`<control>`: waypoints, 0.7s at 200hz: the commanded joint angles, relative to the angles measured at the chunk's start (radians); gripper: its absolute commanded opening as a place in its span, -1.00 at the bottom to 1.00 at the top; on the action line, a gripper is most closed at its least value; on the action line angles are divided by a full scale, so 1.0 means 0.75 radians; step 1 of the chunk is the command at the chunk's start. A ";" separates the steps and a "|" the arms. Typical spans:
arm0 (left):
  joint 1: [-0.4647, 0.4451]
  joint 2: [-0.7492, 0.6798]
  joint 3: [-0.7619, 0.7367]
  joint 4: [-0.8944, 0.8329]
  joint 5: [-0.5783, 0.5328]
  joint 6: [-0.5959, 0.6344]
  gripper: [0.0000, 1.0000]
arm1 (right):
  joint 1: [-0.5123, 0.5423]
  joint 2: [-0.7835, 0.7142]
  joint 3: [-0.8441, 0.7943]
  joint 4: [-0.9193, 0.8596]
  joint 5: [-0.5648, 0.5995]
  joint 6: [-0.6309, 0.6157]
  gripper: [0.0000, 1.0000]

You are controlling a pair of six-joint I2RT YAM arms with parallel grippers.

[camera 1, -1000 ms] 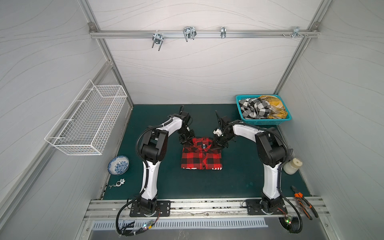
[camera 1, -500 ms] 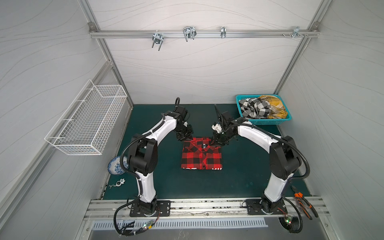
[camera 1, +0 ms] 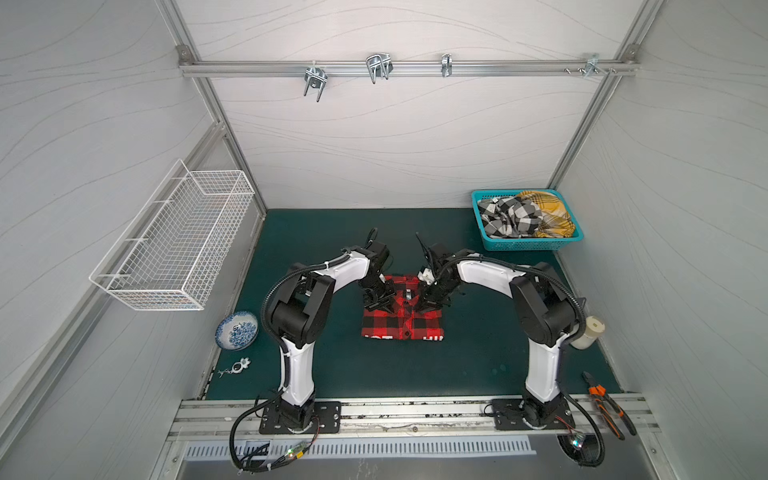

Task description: Fold and stack the long sleeve shirts

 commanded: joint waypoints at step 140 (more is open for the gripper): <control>0.151 0.033 0.085 0.023 0.029 0.044 -0.97 | -0.217 0.029 -0.004 -0.015 0.011 -0.045 -0.65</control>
